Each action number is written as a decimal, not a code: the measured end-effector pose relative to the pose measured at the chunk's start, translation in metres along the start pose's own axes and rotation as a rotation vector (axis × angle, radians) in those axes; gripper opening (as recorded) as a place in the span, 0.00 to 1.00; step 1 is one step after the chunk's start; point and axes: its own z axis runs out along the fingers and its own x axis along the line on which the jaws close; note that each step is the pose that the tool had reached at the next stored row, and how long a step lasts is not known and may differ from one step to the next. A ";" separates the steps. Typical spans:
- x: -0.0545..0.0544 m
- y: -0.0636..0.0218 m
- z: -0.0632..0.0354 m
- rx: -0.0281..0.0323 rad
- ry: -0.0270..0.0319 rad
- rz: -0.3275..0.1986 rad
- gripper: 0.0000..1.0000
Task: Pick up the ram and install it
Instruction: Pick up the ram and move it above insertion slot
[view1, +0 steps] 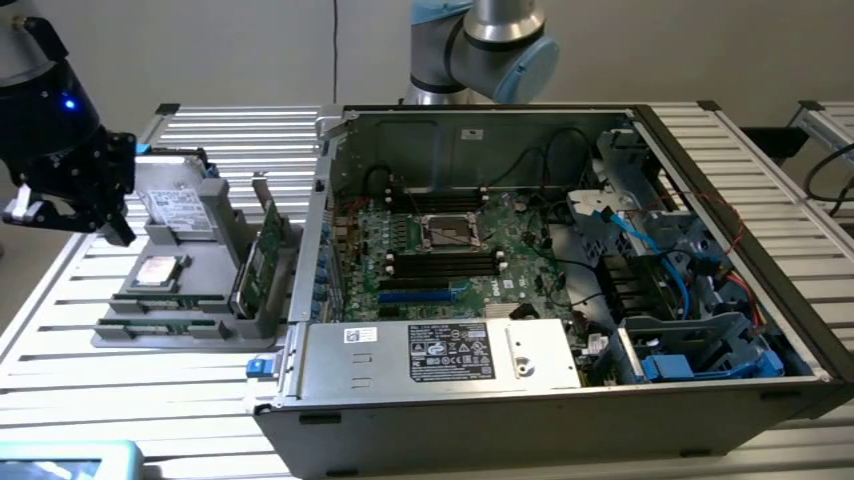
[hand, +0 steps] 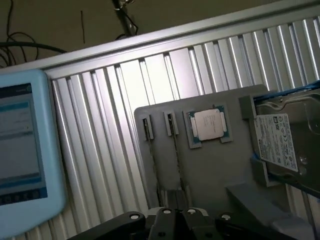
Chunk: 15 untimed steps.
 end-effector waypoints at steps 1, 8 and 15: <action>0.000 0.0000 0.0000 0.0001 0.0001 -0.017 0.11; 0.000 0.0000 0.0001 0.0004 0.0006 -0.059 0.11; 0.000 0.0000 0.0030 0.0009 0.0004 -0.061 0.24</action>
